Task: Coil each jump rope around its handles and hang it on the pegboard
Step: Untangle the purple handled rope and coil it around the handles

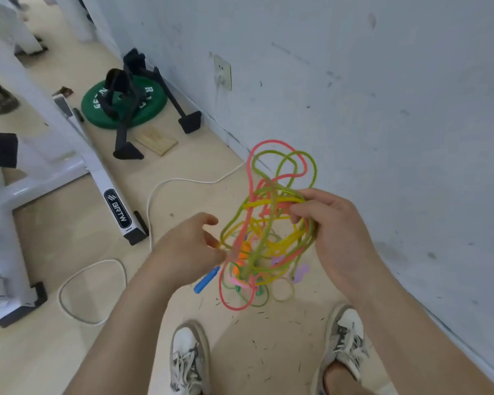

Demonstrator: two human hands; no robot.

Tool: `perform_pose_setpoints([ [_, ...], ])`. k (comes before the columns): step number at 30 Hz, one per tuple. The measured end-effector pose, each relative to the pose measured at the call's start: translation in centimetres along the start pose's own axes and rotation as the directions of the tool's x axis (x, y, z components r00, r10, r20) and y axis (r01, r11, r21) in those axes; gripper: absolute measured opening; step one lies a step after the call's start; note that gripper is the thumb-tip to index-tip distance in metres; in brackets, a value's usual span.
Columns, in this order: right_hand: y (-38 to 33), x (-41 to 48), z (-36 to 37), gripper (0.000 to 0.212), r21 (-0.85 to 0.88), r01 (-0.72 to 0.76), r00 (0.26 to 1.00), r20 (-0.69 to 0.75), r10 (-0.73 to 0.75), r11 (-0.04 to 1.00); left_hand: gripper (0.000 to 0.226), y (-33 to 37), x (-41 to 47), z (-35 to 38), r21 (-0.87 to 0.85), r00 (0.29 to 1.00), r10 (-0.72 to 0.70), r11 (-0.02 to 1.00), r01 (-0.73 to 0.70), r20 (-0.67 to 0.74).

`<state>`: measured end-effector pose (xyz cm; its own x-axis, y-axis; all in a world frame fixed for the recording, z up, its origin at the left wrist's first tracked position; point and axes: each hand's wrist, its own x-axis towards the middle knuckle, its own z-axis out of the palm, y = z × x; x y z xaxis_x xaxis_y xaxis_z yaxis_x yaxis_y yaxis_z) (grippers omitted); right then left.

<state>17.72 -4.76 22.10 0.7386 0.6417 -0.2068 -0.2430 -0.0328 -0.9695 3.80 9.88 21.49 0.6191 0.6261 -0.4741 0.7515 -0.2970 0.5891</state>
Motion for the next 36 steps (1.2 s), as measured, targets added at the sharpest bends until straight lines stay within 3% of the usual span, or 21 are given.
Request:
perform_pose_setpoints([
  [2, 0.1, 0.1, 0.1, 0.013, 0.085, -0.048, 0.996, 0.078, 0.041, 0.995, 0.058, 0.4, -0.4, 0.5, -0.2, 0.99, 0.095, 0.977, -0.072, 0.106],
  [4, 0.2, -0.1, 0.3, 0.019, 0.113, -0.084, 0.983, 0.173, 0.064, 0.99, 0.045, 1.3, -0.9, 1.0, -0.492, 0.971, 0.225, 0.856, -0.158, 0.079],
  [7, 0.0, -0.1, 0.4, 0.036, 0.102, -0.125, 0.97, 0.223, 0.1, 0.987, 0.025, 2.3, -1.3, 1.2, -0.565, 0.954, 0.299, 0.793, -0.229, 0.033],
  [10, 0.5, 0.4, -0.5, 0.043, -0.252, -0.033, 0.992, 0.111, 0.063, 0.967, 0.011, 1.8, -1.0, 0.7, -0.654, 0.972, 0.233, 0.732, -0.191, -0.023],
  [13, 1.3, 0.8, -1.1, 0.028, -0.582, 0.049, 0.995, 0.095, 0.008, 0.812, 0.016, 2.0, -1.0, 1.0, -0.752, 0.964, 0.263, 0.641, -0.156, 0.024],
  [16, 2.3, 1.2, -1.5, 0.021, -0.824, 0.067, 0.998, 0.066, -0.022, 0.563, 0.006, 2.2, -0.6, 1.6, -0.702, 0.943, 0.248, 0.629, -0.332, -0.223],
  [19, 2.4, 1.5, -3.0, 0.02, -0.875, -0.117, 0.991, -0.135, -0.003, 0.469, 0.02, 1.5, 0.0, 1.6, -0.394, 0.808, 0.222, 0.783, -0.481, -0.546],
  [22, 1.7, 1.2, -3.6, 0.032, -0.771, -0.125, 0.982, -0.186, -0.034, 0.624, 0.031, 1.2, -0.1, 1.7, -0.312, 0.77, 0.294, 0.788, -0.531, -0.567],
  [24, 1.1, 0.5, -2.3, 0.05, -0.594, -0.062, 0.998, -0.05, 0.04, 0.802, 0.028, 1.6, -0.3, 2.3, -0.235, 0.758, 0.402, 0.784, -0.575, -0.513],
  [26, 1.1, -0.2, -0.5, 0.065, -0.375, -0.072, 0.97, 0.191, 0.153, 0.924, 0.029, 2.0, -0.6, 2.9, -0.142, 0.725, 0.489, 0.774, -0.617, -0.485],
  [28, 1.2, -0.5, 0.6, 0.071, -0.265, -0.089, 0.921, 0.346, 0.18, 0.96, 0.031, 2.2, -0.7, 3.0, -0.084, 0.68, 0.528, 0.756, -0.649, -0.509],
  [31, 1.2, 0.0, 0.4, 0.053, -0.32, -0.087, 0.951, 0.256, 0.174, 0.944, 0.029, 2.0, -0.6, 2.4, -0.015, 0.605, 0.505, 0.76, -0.65, -0.616],
  [32, 1.5, 0.3, 0.0, 0.045, -0.459, -0.057, 0.974, 0.169, 0.15, 0.886, 0.029, 1.9, -0.4, 2.1, -0.007, 0.588, 0.494, 0.762, -0.648, -0.641],
  [33, 1.9, 0.5, -0.5, 0.041, -0.656, -0.041, 0.985, 0.098, 0.139, 0.753, 0.031, 1.8, -0.3, 1.8, -0.007, 0.582, 0.485, 0.764, -0.645, -0.653],
  [35, 2.7, 0.6, -1.5, 0.06, -0.916, -0.034, 0.982, 0.045, 0.186, 0.399, 0.036, 1.9, -0.5, 1.5, -0.102, 0.631, 0.449, 0.76, -0.642, -0.633],
  [36, 2.8, 0.4, -1.6, 0.075, -0.933, -0.008, 0.971, 0.078, 0.225, 0.36, 0.038, 2.3, -0.8, 1.4, -0.193, 0.676, 0.428, 0.742, -0.642, -0.6],
])
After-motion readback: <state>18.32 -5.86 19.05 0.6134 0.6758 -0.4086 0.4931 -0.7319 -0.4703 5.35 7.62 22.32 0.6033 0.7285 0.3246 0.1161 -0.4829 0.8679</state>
